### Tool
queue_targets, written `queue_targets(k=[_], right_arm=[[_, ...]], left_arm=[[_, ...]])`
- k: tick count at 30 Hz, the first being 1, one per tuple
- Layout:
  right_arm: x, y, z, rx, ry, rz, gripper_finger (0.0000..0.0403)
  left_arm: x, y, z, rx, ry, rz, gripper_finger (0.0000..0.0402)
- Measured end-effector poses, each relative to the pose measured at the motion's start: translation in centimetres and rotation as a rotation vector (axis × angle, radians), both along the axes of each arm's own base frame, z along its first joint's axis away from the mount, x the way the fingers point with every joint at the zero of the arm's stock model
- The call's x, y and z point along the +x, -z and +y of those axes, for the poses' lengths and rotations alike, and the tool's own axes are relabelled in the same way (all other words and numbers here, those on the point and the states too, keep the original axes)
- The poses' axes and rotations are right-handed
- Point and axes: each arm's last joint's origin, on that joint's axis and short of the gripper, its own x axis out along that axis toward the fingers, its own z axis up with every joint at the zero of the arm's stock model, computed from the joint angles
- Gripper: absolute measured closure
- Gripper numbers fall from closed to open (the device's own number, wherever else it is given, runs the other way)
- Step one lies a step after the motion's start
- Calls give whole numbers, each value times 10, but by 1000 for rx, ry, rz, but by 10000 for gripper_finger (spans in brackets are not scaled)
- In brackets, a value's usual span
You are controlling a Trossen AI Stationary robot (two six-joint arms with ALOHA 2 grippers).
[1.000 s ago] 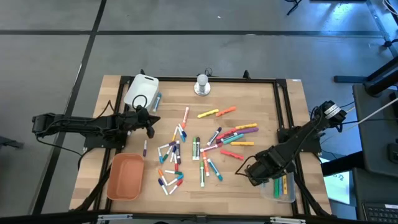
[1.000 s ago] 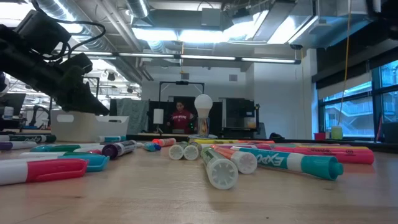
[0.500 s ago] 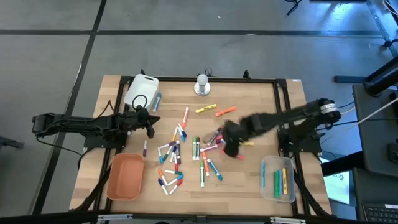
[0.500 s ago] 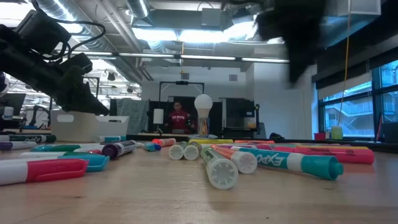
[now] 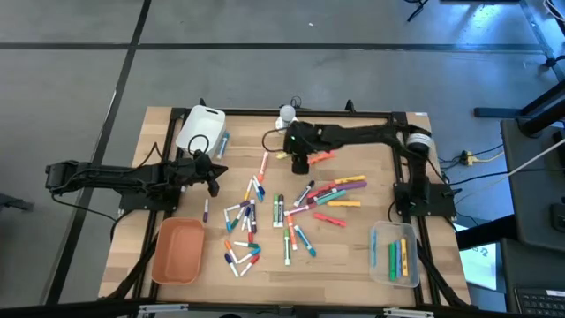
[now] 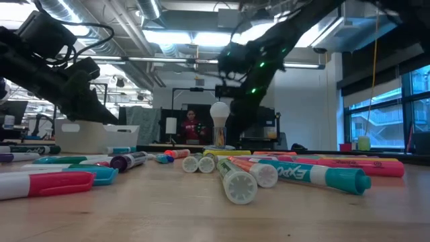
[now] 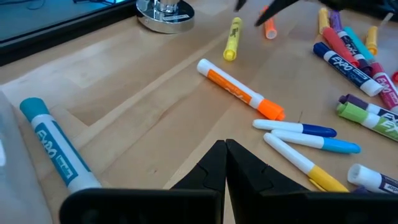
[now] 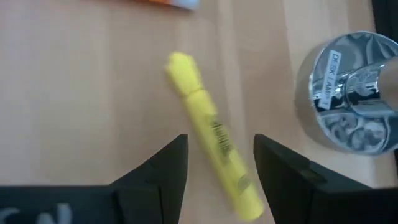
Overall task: Pick & Place Markers
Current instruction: Put the yellow highlighter pen into the transparent bin
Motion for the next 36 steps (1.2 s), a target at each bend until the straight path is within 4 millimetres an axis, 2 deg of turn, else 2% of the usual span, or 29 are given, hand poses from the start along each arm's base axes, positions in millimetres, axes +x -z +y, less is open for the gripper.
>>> queue_targets(k=[5,8,15,18,23,29,32,36], right_arm=[[16,7,-21,45,-40,73,221],[20,11,-25,113,-58,120,221],[21,31,-32,145,-59,188,227],[20,38,-31,177,-30,217,256],[15,35,-28,233,34,234,342],[1,9,-22,282,148,239,341],[-7,-25,-12,276,194,180,341],[-24,-59,16,203,257,137,341]], left_arm=[[0,0,1,15,-17,3,395],[0,0,1,17,-18,4,395],[0,0,1,24,-32,5,395],[0,0,1,24,-31,5,395],[0,0,1,26,-34,6,395],[-1,0,1,20,-42,2,395],[-1,0,1,9,-49,-5,396],[-1,0,1,2,-53,-9,396]])
